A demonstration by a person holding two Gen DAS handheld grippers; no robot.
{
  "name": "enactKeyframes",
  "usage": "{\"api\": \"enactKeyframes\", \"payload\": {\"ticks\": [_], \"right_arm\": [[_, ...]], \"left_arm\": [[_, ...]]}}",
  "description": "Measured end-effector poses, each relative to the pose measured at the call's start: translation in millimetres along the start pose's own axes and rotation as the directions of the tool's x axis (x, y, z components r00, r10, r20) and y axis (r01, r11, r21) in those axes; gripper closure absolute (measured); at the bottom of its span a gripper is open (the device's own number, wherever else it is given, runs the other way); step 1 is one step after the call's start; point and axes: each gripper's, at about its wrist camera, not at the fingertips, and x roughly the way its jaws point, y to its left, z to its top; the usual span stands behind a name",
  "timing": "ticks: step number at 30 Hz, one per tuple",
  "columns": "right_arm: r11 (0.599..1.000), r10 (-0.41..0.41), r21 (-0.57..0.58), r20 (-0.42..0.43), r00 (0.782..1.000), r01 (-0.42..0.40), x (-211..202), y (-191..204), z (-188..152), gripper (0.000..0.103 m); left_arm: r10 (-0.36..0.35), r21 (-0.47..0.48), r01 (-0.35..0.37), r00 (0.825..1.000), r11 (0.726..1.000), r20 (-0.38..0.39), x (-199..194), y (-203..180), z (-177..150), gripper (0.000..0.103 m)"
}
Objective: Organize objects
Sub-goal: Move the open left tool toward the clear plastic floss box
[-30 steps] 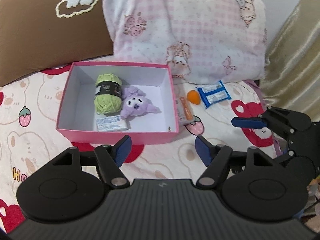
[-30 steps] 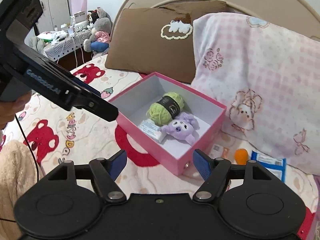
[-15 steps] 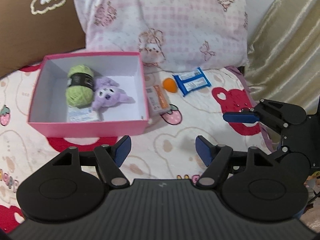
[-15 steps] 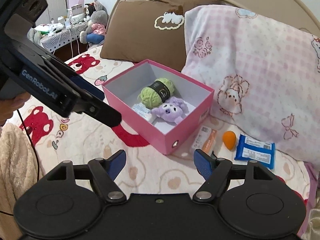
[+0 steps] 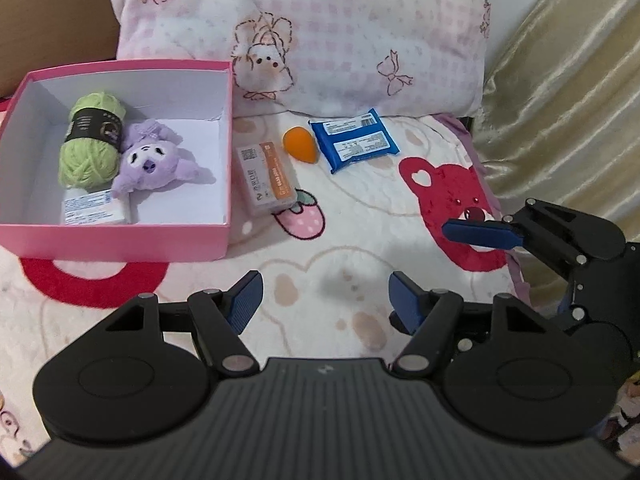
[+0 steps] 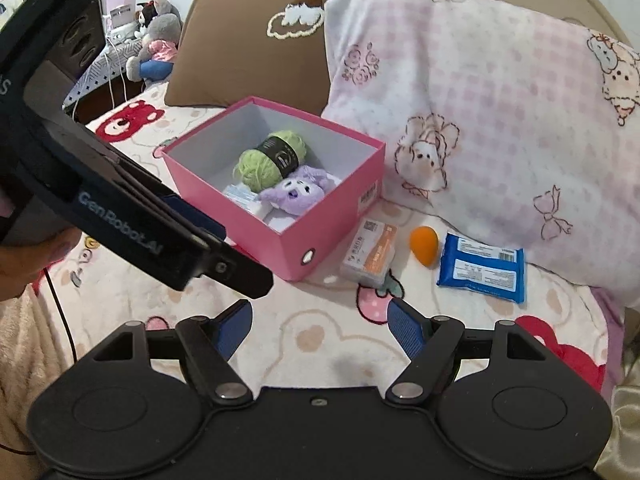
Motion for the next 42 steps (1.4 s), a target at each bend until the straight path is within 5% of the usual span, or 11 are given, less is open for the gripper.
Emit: {"api": "enactKeyframes", "payload": {"ticks": [10,19,24,26,33,38,42], "right_arm": [[0.995,-0.024,0.093,0.045,0.999,0.02,55,-31,-16,0.024],[0.983,-0.034,0.185,0.187,0.982,-0.001,98,-52,-42,0.026],[0.991,-0.04,0.134,0.163,0.986,0.018,128,-49,-44,0.033],[0.993,-0.08,0.099,0.13,0.988,0.067,141,-47,-42,0.037],[0.996,-0.052,0.085,0.16,0.986,0.039,156,-56,-37,0.05],[0.997,-0.004,0.075,0.154,0.988,-0.008,165,-56,-29,0.05],[0.995,0.013,0.095,0.187,0.982,-0.031,172,-59,-31,0.049]], "left_arm": [[0.022,0.007,-0.024,0.991,1.0,0.129,42,-7,-3,0.06],[0.141,-0.009,-0.141,0.976,0.99,0.164,99,-16,7,0.088],[0.204,-0.038,-0.201,0.966,0.979,0.157,121,-11,5,0.089],[0.217,-0.029,-0.215,0.963,0.976,0.161,126,-11,4,0.097],[0.263,-0.02,-0.265,0.94,0.964,0.217,132,-16,4,0.097],[0.208,-0.074,-0.197,0.961,0.978,0.18,138,-8,10,0.097],[0.227,-0.084,-0.215,0.953,0.973,0.2,138,-7,16,0.097]]}}
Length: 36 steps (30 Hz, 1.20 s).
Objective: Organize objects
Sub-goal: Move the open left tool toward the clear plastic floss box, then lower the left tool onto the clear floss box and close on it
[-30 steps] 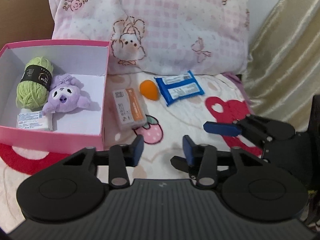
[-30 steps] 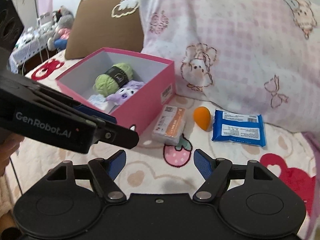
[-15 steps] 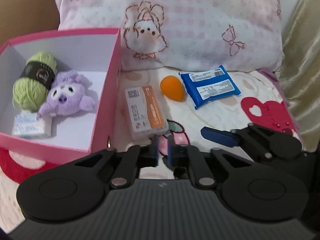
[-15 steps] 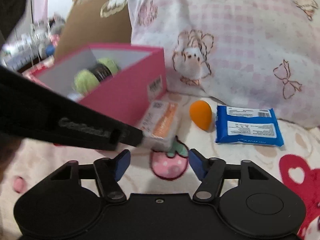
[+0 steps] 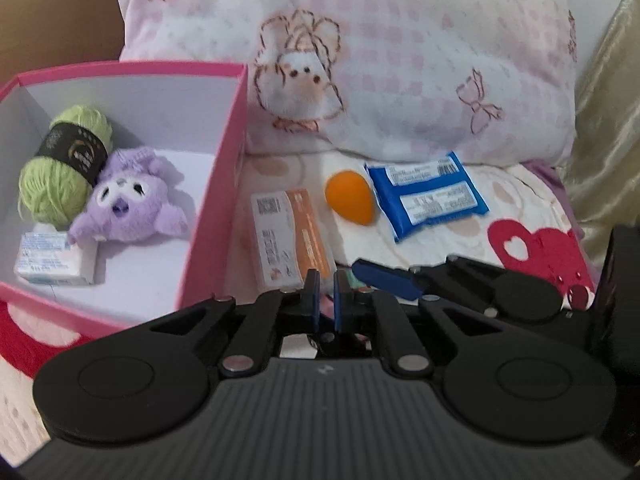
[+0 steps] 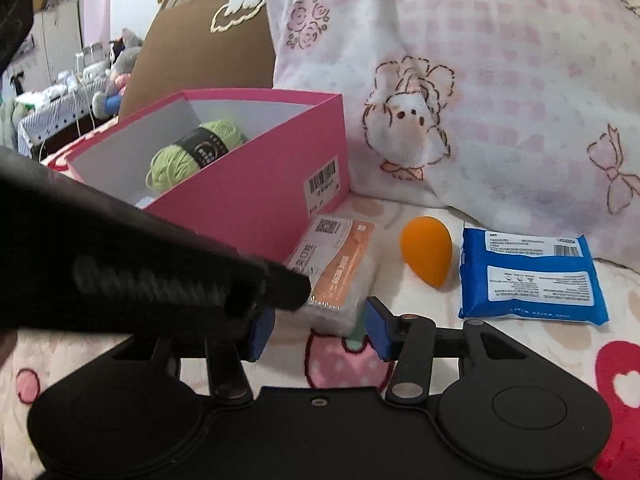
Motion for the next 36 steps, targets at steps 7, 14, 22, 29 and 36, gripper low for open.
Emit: {"api": "enactKeyframes", "payload": {"ticks": [7,14,22,29,36], "right_arm": [[0.995,0.009,0.102,0.013,1.0,-0.01,17,-3,-5,0.043],[0.983,-0.006,0.182,0.004,1.0,0.006,35,-6,-6,0.026],[0.984,0.001,0.177,-0.017,1.0,0.002,35,4,-3,0.025],[0.975,-0.017,0.221,0.029,0.999,0.011,37,-10,-8,0.033],[0.977,-0.004,0.213,-0.014,1.0,0.007,8,-13,-22,0.033]], "left_arm": [[0.025,-0.03,-0.025,1.0,0.999,0.011,-1,7,14,0.097],[0.012,-0.055,-0.012,1.0,0.998,-0.002,1,15,21,0.097],[0.018,-0.071,-0.017,1.0,0.997,0.003,-1,16,21,0.096],[-0.007,-0.046,0.007,1.0,0.999,-0.011,5,20,35,0.096],[-0.063,-0.031,0.061,0.996,0.998,-0.064,8,7,28,0.095]]}}
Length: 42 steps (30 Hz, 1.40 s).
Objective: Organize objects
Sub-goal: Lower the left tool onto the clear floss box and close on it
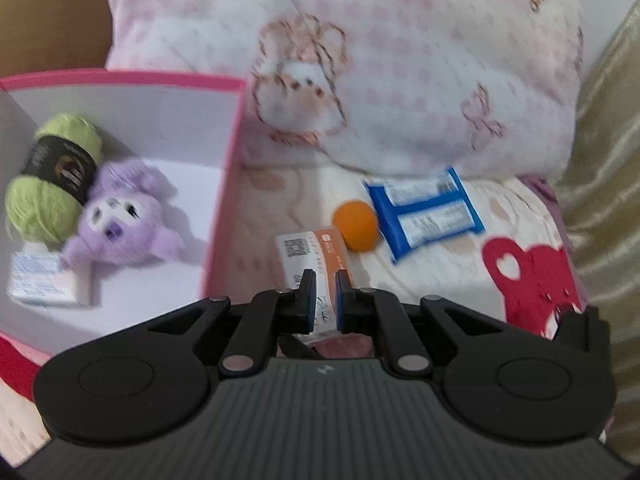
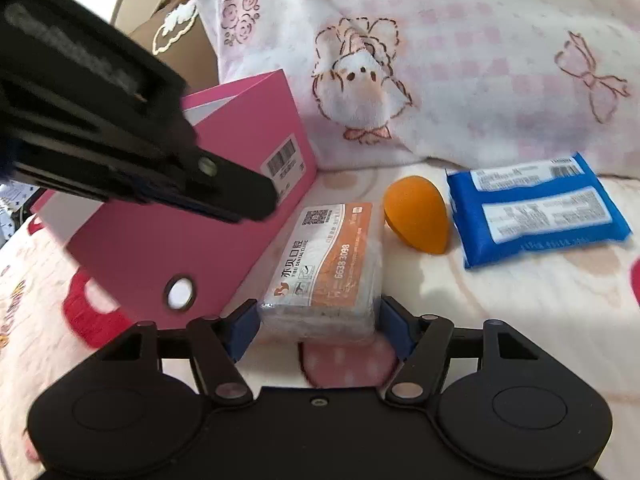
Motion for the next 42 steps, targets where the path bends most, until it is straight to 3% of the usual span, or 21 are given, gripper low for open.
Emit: {"api": "enactKeyframes", "payload": {"ticks": [9,14,19,24,26,32,38,42], "right_arm": [[0.998,0.015,-0.055,-0.076,0.997,-0.019,-43,-8,-22,0.033],[0.989,-0.009,-0.147,-0.146,0.989,-0.013,-51,-11,-25,0.033],[0.982,-0.055,-0.19,-0.156,0.986,0.025,-62,-18,-29,0.037],[0.986,-0.091,-0.148,-0.135,0.987,0.071,-71,-32,-32,0.038],[0.984,-0.114,-0.148,-0.129,0.985,0.095,-73,-35,-34,0.039],[0.976,-0.166,-0.159,-0.119,0.979,0.146,-76,-36,-34,0.039],[0.971,-0.208,-0.146,-0.133,0.969,0.189,-77,-40,-35,0.039],[0.983,-0.179,-0.078,-0.143,0.973,0.169,-81,-47,-38,0.038]], "left_arm": [[-0.082,-0.021,0.08,0.988,0.997,-0.128,18,-11,-21,0.094],[-0.084,0.0,0.085,0.987,0.996,-0.137,28,-15,-25,0.092],[-0.098,0.025,0.102,0.985,0.994,-0.14,34,-17,-24,0.091],[-0.095,0.073,0.104,0.988,0.992,-0.119,39,-21,-22,0.088],[-0.086,0.104,0.097,0.99,0.99,-0.111,43,-23,-22,0.078],[-0.156,0.109,0.171,0.979,0.979,-0.132,53,-27,-21,0.065],[-0.16,0.131,0.181,0.974,0.975,-0.159,50,-33,-25,0.065],[-0.193,0.073,0.213,0.956,0.974,-0.221,49,-27,-25,0.067]]}}
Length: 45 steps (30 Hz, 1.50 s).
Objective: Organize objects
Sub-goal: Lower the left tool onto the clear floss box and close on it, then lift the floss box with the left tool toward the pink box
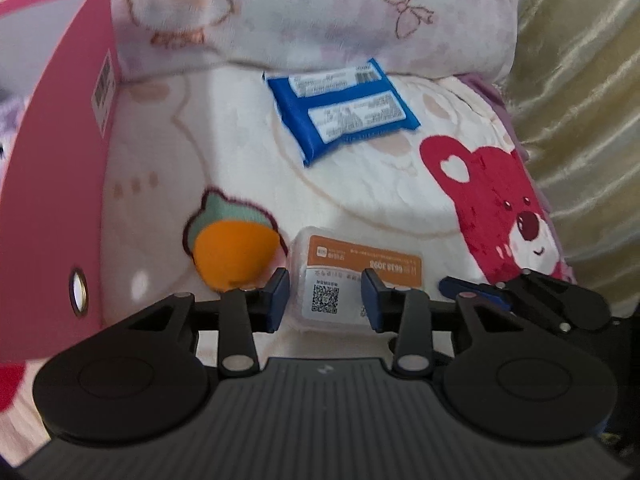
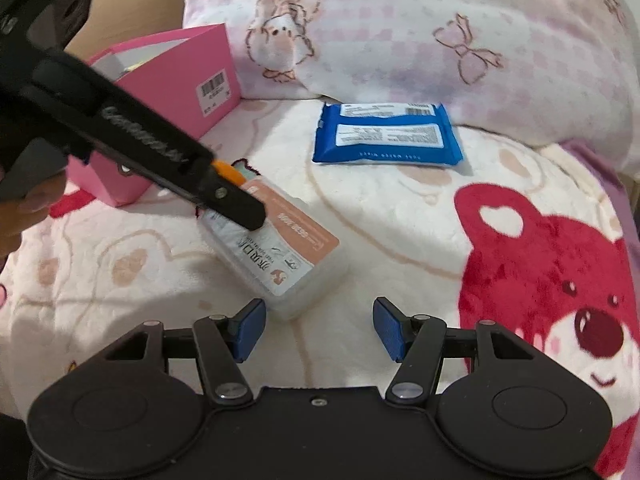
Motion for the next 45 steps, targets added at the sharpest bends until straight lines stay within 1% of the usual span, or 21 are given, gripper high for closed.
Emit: {"api": "enactKeyframes", "payload": {"ticks": [2,3,4,6,9,11,13,15,18,20,26,29,34,36,39,45], "right_arm": [[0.997,0.058,0.04,0.002,0.998,-0.058,-1,-3,-2,0.038],[0.996,0.08,0.049,0.002,0.997,-0.08,-1,-2,-2,0.037],[0.995,0.09,0.051,0.002,0.996,-0.09,-1,0,-3,0.035],[0.996,0.082,0.036,0.008,0.997,-0.083,-1,6,-2,0.029],[0.998,0.061,0.029,-0.001,0.998,-0.061,4,10,0,0.024],[0.999,0.039,0.025,0.006,0.999,-0.039,8,12,2,0.021],[0.999,0.019,0.04,0.017,1.0,-0.019,12,12,4,0.019],[0.997,0.026,0.065,0.025,0.999,-0.028,17,11,6,0.012],[0.994,0.012,0.104,0.04,0.999,-0.016,19,15,5,0.006],[0.995,-0.008,0.101,0.048,0.999,0.004,19,20,4,0.005],[0.992,-0.037,0.12,0.067,0.997,0.029,20,24,2,0.005],[0.994,-0.053,0.103,0.073,0.996,0.046,18,28,2,0.005],[0.991,-0.037,0.132,0.066,0.997,0.028,7,33,2,0.005],[0.989,-0.044,0.146,0.054,0.998,0.036,3,41,0,0.005],[0.989,-0.052,0.14,0.062,0.997,0.043,-3,53,-6,0.005],[0.991,-0.018,0.13,0.048,0.999,0.011,-19,72,-8,0.005]], "left_arm": [[-0.062,-0.056,0.059,0.997,0.997,-0.053,2,6,-2,0.068],[-0.097,-0.089,0.091,0.993,0.992,-0.072,3,9,-5,0.068],[-0.115,-0.112,0.106,0.99,0.988,-0.085,4,11,-7,0.068],[-0.111,-0.123,0.1,0.99,0.987,-0.085,5,10,-11,0.068],[-0.107,-0.154,0.096,0.992,0.983,-0.067,10,11,-12,0.064],[-0.107,-0.158,0.099,0.993,0.982,-0.045,12,12,-12,0.06],[-0.107,-0.168,0.101,0.994,0.981,-0.024,14,12,-13,0.059],[-0.1,-0.161,0.099,0.995,0.982,0.001,14,11,-16,0.059],[-0.094,-0.152,0.097,0.995,0.984,0.027,11,9,-21,0.061],[-0.1,-0.151,0.104,0.994,0.983,0.035,9,10,-24,0.062],[-0.134,-0.185,0.143,0.989,0.972,0.058,5,20,-32,0.066],[-0.137,-0.175,0.146,0.989,0.974,0.062,3,19,-34,0.067],[-0.135,-0.149,0.145,0.988,0.978,0.074,-10,16,-42,0.067],[-0.124,-0.136,0.134,0.989,0.982,0.078,-17,14,-49,0.067],[-0.107,-0.124,0.117,0.99,0.985,0.087,-28,12,-59,0.067],[-0.101,-0.135,0.111,0.992,0.985,0.081,-54,15,-75,0.067]]}}
